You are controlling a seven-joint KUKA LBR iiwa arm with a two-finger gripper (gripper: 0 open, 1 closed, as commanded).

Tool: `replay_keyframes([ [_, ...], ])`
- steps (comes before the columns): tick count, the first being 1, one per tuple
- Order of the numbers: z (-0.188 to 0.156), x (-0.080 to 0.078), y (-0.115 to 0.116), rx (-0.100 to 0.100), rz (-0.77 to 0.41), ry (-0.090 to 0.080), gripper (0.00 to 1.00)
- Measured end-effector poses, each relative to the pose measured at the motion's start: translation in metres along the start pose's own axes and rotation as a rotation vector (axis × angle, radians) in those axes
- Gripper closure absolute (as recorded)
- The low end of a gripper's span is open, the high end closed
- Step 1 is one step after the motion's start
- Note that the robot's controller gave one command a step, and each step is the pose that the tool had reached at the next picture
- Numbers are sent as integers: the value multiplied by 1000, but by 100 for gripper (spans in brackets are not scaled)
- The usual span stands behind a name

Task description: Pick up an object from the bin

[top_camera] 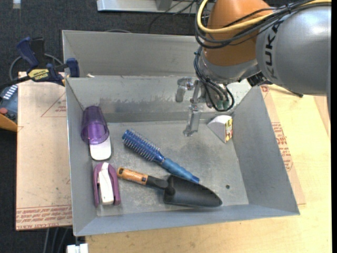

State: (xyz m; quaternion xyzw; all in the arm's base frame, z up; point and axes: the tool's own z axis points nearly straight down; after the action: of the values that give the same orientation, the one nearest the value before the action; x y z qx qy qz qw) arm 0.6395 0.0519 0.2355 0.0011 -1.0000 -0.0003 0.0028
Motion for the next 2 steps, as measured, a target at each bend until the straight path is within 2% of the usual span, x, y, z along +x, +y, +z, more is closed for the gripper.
replay_keyframes([
  [1, -5, -1, 0, -1, 2, -8, 0],
  [2, 131, 45, 49, -2, 94, -5, 0],
])
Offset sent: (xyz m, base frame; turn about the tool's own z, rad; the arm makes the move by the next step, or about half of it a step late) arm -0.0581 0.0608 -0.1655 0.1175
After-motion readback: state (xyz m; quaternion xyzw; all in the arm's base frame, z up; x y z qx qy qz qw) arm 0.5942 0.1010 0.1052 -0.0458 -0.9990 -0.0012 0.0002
